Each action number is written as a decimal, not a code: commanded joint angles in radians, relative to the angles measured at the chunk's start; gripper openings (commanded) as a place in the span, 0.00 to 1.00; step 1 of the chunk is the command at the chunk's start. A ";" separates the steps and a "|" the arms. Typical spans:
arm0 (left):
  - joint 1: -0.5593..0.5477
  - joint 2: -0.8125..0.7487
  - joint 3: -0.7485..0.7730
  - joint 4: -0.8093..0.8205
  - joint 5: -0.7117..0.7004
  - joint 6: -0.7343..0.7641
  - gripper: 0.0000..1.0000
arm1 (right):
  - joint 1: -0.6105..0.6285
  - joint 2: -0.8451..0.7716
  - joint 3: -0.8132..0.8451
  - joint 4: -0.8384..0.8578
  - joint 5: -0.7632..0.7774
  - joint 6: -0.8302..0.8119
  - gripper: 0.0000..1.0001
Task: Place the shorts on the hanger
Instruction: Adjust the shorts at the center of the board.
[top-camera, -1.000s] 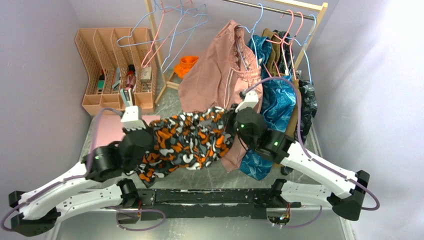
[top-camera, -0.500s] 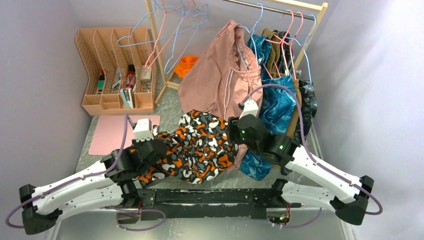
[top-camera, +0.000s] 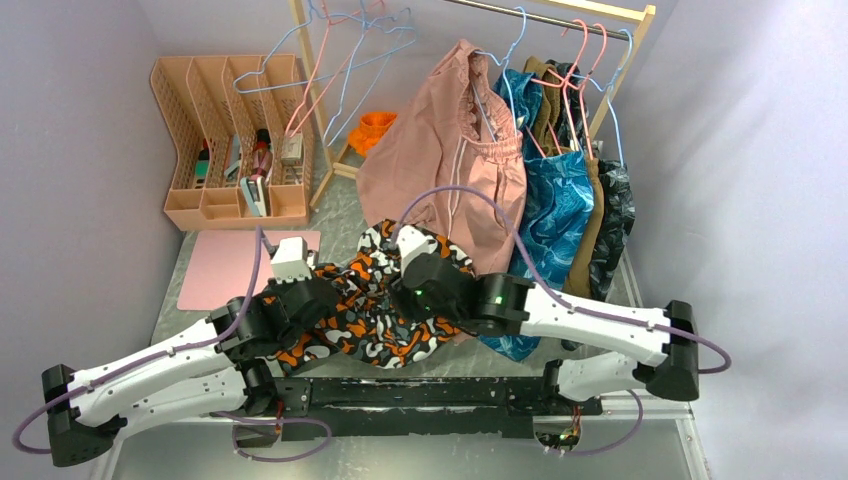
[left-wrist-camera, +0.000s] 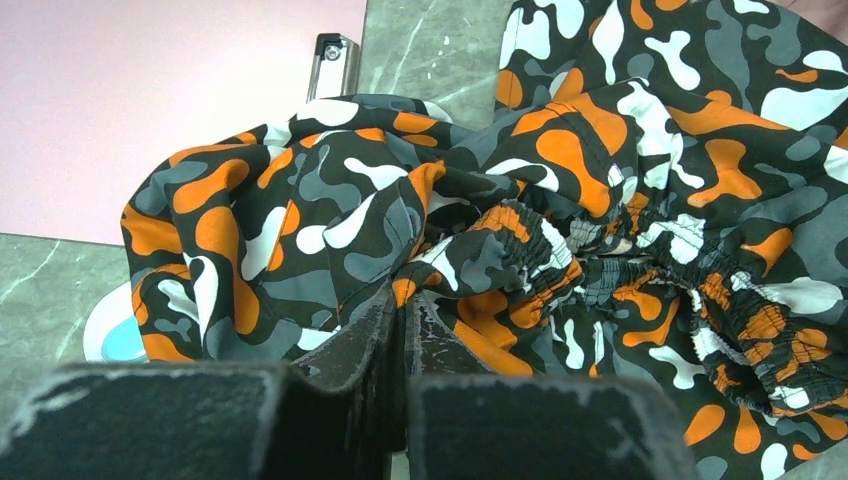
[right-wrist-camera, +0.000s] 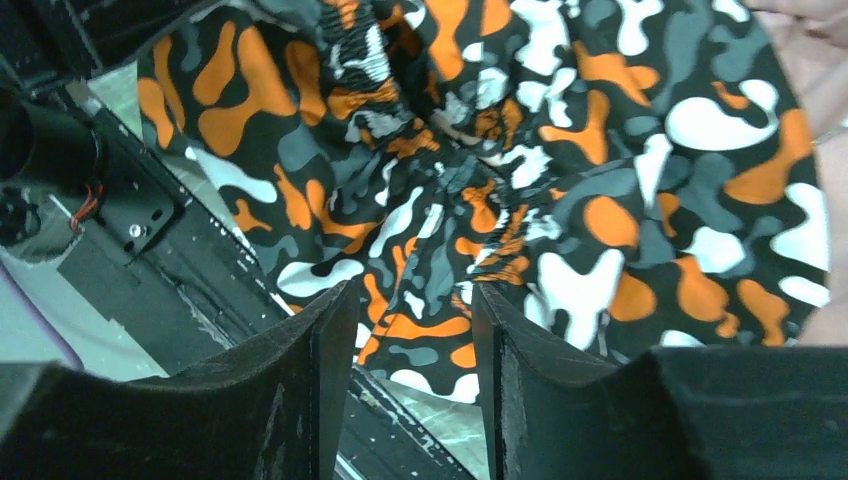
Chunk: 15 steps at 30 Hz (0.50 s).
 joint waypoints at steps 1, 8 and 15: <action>0.003 -0.010 0.023 0.005 -0.002 -0.024 0.07 | 0.042 0.074 0.001 0.005 -0.015 -0.011 0.49; 0.003 -0.024 0.004 0.028 0.003 -0.021 0.07 | 0.043 0.200 -0.026 -0.039 0.068 0.022 0.55; 0.003 -0.019 0.009 0.021 0.002 -0.026 0.07 | 0.044 0.279 -0.040 -0.093 0.211 0.057 0.62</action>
